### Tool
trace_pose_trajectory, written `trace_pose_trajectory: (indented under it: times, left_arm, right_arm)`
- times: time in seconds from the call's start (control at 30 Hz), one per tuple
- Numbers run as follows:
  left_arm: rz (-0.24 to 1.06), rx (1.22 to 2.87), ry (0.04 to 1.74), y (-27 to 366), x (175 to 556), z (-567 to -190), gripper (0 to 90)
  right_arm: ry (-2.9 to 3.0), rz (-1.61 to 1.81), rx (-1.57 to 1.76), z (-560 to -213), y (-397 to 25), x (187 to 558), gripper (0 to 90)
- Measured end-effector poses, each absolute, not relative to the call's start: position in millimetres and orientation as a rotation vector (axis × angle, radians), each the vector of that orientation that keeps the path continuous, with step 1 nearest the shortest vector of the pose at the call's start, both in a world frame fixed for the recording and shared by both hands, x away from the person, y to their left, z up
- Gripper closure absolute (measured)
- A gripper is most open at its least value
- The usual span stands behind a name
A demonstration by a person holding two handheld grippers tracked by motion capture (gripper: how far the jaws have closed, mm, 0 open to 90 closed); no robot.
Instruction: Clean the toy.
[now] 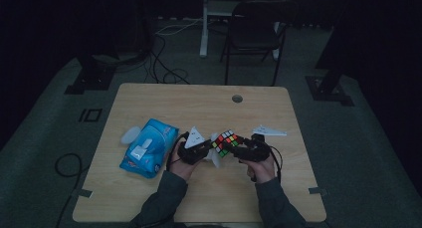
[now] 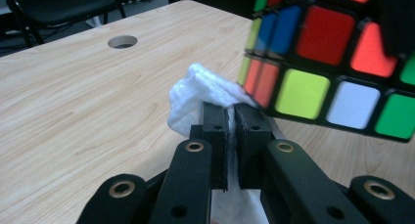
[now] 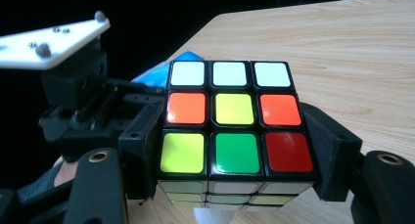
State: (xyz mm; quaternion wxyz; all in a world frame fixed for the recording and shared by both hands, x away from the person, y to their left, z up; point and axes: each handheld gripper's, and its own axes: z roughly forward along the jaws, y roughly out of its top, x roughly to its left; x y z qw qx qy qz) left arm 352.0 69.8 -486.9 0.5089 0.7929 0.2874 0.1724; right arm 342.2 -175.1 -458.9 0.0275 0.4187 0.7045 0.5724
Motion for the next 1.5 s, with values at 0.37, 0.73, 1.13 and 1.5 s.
trace_pose_trajectory:
  times: [0.37, 0.73, 1.13, 1.5]
  left_arm:
    - [0.33, 1.899, 0.604, 83, 357, -468, 86.1]
    - [0.26, 1.907, 0.568, 86, 360, -459, 86.0]
    - [0.256, 1.92, 0.584, 88, 362, -462, 85.8]
    - [0.232, 1.921, 0.567, 93, 354, -466, 85.8]
  right_arm:
    - [2.317, 1.669, 1.147, -463, -162, 340, 33.8]
    - [2.403, 1.532, 0.975, -465, -150, 334, 33.8]
    - [2.443, 1.5, 0.788, -462, -138, 325, 33.8]
    - [2.431, 1.506, 0.821, -463, -145, 329, 33.8]
